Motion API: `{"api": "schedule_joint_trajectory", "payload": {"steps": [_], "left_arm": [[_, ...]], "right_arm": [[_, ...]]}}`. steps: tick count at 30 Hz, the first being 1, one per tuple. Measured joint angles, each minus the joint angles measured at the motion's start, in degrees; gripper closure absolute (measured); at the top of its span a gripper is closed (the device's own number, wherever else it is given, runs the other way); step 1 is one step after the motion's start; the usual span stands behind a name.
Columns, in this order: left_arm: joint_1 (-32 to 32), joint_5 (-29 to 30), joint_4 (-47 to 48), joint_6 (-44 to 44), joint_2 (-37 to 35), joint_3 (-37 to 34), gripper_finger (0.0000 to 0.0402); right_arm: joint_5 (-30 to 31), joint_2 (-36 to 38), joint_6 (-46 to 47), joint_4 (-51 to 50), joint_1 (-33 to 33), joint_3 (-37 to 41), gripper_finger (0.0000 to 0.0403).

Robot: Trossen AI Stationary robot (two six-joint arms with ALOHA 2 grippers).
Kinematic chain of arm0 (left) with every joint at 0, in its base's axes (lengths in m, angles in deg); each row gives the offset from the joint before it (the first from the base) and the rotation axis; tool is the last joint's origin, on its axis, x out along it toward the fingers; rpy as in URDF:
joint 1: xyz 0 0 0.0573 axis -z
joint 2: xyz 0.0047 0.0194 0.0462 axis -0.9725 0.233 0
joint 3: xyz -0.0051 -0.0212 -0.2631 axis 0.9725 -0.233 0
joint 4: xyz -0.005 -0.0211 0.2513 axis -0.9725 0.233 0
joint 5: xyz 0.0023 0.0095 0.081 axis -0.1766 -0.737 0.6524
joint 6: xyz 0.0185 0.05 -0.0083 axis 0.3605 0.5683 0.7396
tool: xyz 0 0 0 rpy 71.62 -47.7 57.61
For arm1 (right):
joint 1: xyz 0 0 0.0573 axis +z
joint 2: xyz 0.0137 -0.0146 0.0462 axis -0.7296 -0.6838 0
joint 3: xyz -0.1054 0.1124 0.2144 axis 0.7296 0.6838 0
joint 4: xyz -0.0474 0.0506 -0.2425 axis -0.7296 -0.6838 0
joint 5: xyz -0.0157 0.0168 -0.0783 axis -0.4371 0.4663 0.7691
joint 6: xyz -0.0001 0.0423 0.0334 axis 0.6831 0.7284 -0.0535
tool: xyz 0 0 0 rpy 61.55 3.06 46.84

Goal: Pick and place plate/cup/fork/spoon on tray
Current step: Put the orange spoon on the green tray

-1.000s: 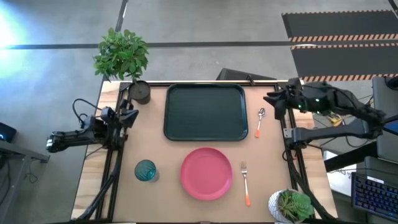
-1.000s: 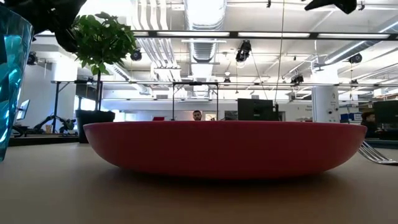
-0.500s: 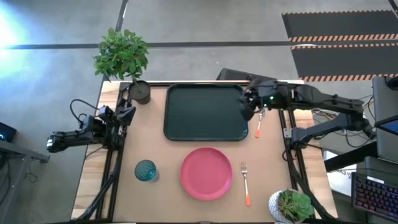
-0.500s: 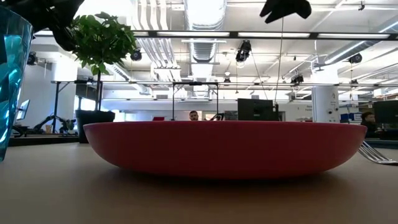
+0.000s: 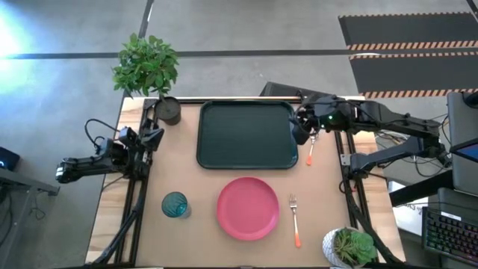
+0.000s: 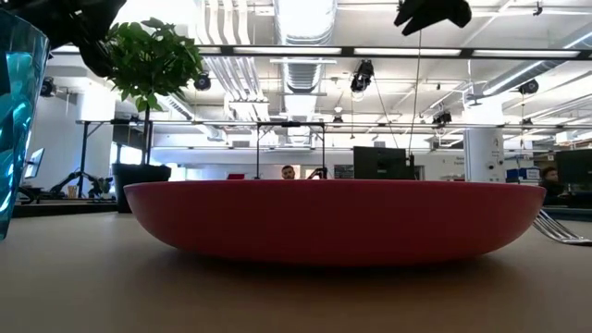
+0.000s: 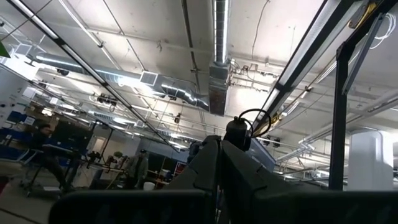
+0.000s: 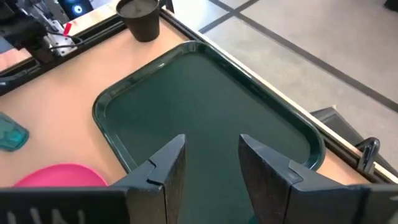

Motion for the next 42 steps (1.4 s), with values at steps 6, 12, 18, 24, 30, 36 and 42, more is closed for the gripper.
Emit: {"api": "schedule_joint_trajectory", "payload": {"steps": [6,12,18,24,30,36,42], "left_arm": [[0.0,0.0,0.95,-0.02,0.0,0.0,0.0402],[0.0,-0.02,1.0,0.04,-0.07,0.04,0.0402],[0.0,-0.04,1.02,0.04,-0.07,0.04,0.0402],[0.02,-0.09,1.06,0.07,-0.07,0.04,0.0401],[0.0,-0.22,1.08,0.04,-0.04,0.04,0.0401],[0.0,-1.06,1.11,0.01,-0.04,0.04,0.0401],[0.01,-1.38,1.11,-0.05,-0.03,0.07,0.0402]], "right_arm": [[0.73,2.15,7.02,-7.93,-0.02,-0.07,0.0266],[1.75,0.08,22.42,-26.22,0.0,0.41,0.0266],[-1.89,-3.42,27.47,-30.71,0.0,3.01,0.0266],[-5.17,-7.6,30.94,-30.51,0.0,5.92,0.0266],[-7.6,-9.4,42.17,-30.16,0.0,11.82,0.0266],[-9.22,-7.71,52.36,-20.61,0.0,20.99,0.0266],[-8.82,-6.38,62.43,-13.68,-0.6,30.12,0.0266]]}}
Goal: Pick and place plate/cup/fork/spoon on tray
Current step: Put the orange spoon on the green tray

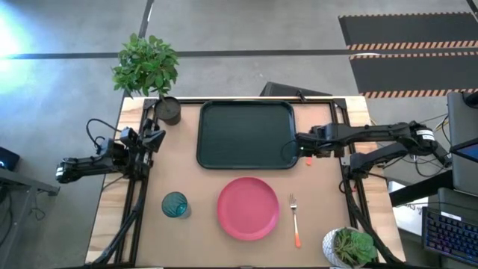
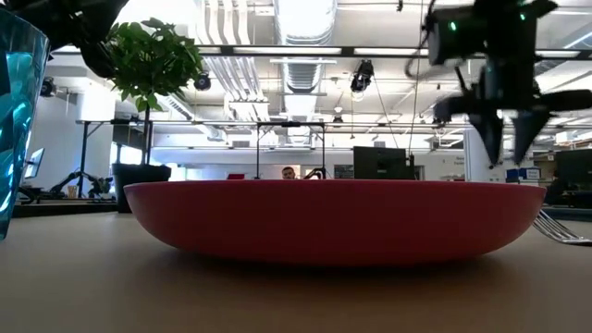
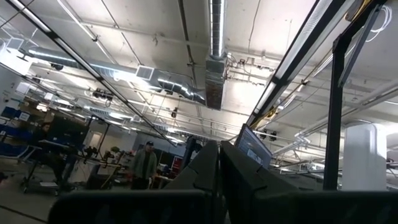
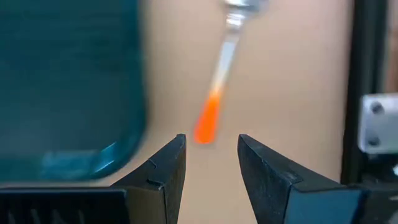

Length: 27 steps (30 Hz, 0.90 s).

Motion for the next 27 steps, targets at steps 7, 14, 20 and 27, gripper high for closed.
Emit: {"api": "schedule_joint_trajectory", "payload": {"steps": [7,14,20,27], "left_arm": [[0.0,-2.24,0.04,-3.23,0.13,0.0,0.0401],[-0.01,-3.45,0.28,-4.12,0.33,-0.02,0.0401],[0.02,-3.93,2.25,-4.55,0.33,-0.02,0.0401],[0.0,-3.95,2.8,-4.6,0.31,0.0,0.0401]], "right_arm": [[-1.36,0.05,9.73,6.72,0.06,6.72,0.0266],[0.8,0.05,11.83,10.56,-1.67,8.74,0.0266],[3.28,-0.01,9.95,12.7,-5.3,9.06,0.0266],[3.64,-0.95,3.09,20.21,-11.17,10.94,0.0266]]}}
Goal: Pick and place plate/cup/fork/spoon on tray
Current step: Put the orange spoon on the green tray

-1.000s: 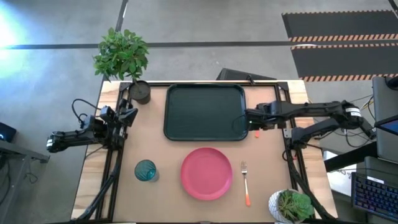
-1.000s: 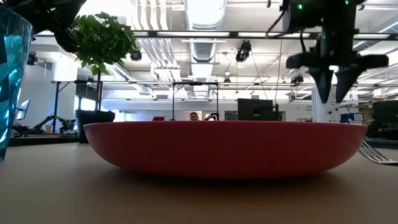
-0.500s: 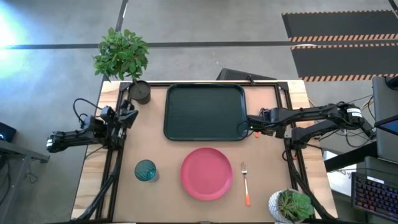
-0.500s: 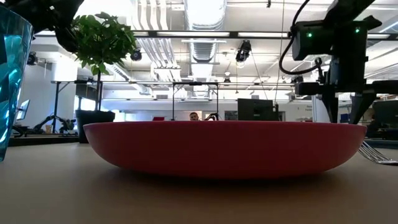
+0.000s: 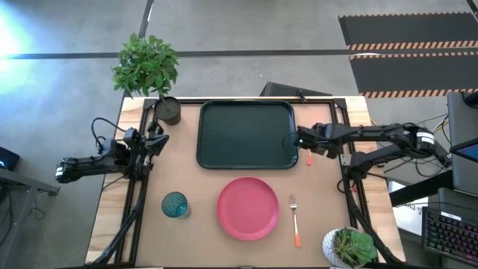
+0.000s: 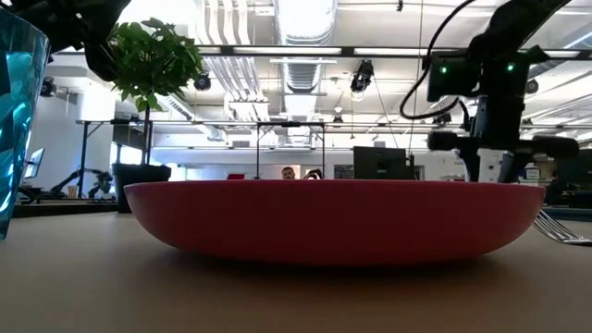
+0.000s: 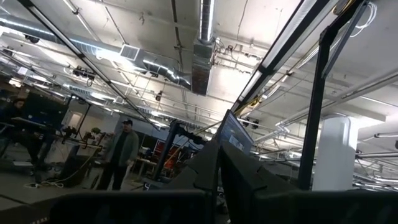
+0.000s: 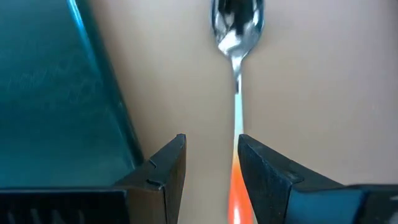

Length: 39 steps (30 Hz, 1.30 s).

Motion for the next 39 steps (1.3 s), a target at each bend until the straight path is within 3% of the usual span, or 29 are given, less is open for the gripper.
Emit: {"api": "schedule_joint_trajectory", "payload": {"steps": [10,23,27,31,39], "left_arm": [[-0.01,-0.1,-0.16,0.04,-0.02,0.0,0.0401],[-0.01,-0.11,-0.23,0.22,-0.23,0.05,0.0401],[0.01,-0.12,-0.28,0.22,-0.35,0.05,0.0402],[0.0,-0.12,-0.28,0.22,-0.35,0.05,0.0402],[-0.01,-0.12,-0.28,0.22,-0.37,0.05,0.0402]], "right_arm": [[-0.92,-3.05,-5.36,0.8,-4.24,0.86,0.0266],[-2.0,-12.67,-9.53,5.13,-4.51,1.22,0.0269],[-3.06,-14.87,-10.57,5.73,-4.53,1.24,0.0305],[-3.46,-15.42,-11.4,6.71,-4.53,1.16,0.0379],[-3.41,-14.62,-13.44,6.59,-4.53,1.17,0.0393]]}}
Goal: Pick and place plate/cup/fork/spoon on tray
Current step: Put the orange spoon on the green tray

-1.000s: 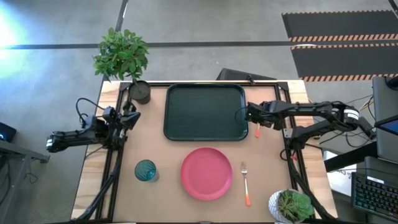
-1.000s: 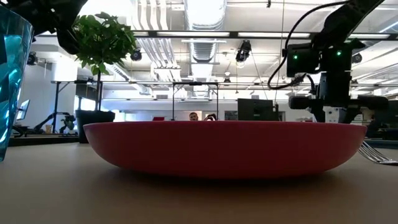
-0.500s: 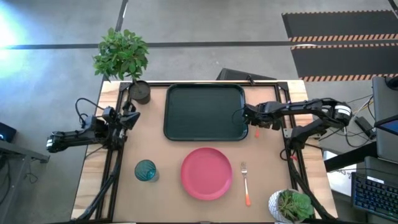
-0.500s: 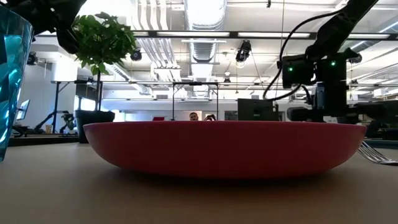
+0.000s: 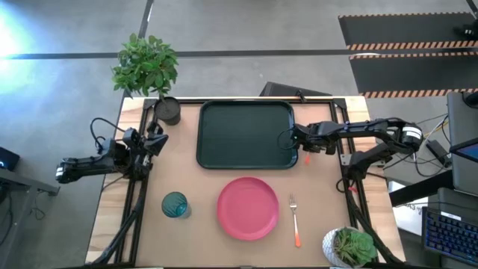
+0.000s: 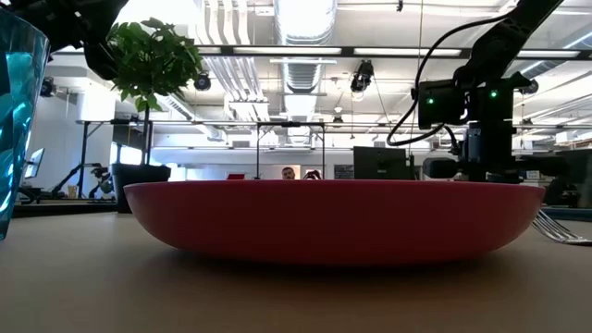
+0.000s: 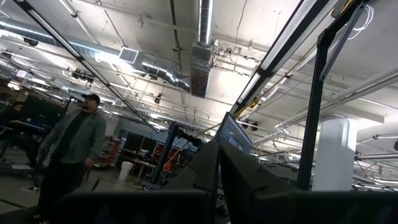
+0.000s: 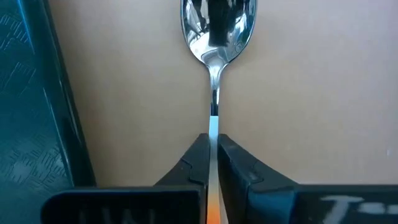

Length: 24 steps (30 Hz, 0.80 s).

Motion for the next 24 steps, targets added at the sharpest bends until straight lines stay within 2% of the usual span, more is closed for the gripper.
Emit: {"api": "schedule_joint_trajectory", "payload": {"steps": [9,14,19,24], "left_arm": [[0.0,0.0,0.0,0.0,0.0,0.0,0.0402],[0.02,0.0,0.11,-0.02,0.0,0.0,0.0402],[0.02,0.0,0.11,-0.04,0.0,0.0,0.0402],[0.01,0.0,0.2,-0.07,0.05,0.0,0.0402]], "right_arm": [[0.27,8.77,-0.32,-1.44,0.0,0.24,0.0394],[1.7,14.22,-1.44,-2.1,0.17,-2.33,0.0394],[2.62,15.6,-5.18,-3.28,0.17,-9.2,0.0395],[2.92,11.16,-10.54,-3.28,0.83,-18.89,0.0395]]}}
